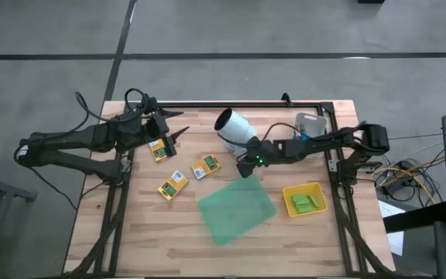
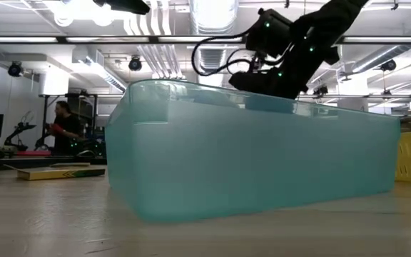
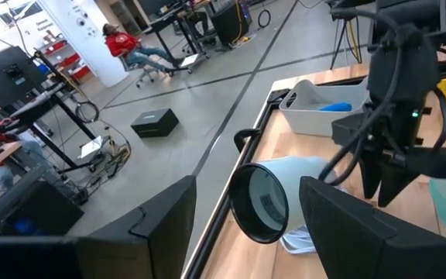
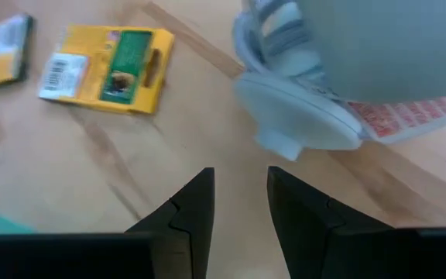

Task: Pick & Place School Supplies
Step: Adjust the white telescope, then put the yellow crayon box into the green bin

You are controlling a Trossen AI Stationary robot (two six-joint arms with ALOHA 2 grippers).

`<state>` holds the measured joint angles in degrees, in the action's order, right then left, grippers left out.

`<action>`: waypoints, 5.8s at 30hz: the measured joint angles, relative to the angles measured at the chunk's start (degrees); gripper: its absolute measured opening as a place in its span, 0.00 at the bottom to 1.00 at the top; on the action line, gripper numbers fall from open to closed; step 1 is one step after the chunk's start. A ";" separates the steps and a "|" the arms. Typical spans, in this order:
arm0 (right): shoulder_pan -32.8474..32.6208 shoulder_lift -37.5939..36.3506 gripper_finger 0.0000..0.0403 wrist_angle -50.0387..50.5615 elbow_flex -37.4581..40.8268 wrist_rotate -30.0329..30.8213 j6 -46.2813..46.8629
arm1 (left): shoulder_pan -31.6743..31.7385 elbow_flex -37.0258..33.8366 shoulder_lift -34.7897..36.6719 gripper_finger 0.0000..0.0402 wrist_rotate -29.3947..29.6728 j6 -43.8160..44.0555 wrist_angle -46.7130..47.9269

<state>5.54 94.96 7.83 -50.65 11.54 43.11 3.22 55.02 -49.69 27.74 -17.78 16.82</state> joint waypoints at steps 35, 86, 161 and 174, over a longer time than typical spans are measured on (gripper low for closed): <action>18.38 3.45 0.29 -10.32 -0.66 2.11 -17.78 | 0.00 0.00 0.00 0.59 0.01 0.00 0.00; 10.66 7.86 0.57 -23.56 -1.54 -35.20 -8.43 | 0.02 0.00 0.00 0.59 -0.01 0.00 -0.06; 6.62 10.04 0.58 -57.07 12.50 -24.88 -36.68 | 0.00 0.01 0.00 0.59 -0.01 0.00 0.64; 8.21 20.61 0.58 -56.50 4.92 -33.46 -26.27 | 0.00 0.02 -0.02 0.59 0.01 0.00 0.85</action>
<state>13.75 115.58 -48.66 -45.74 -21.93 16.84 3.22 55.05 -49.71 27.75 -17.78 17.67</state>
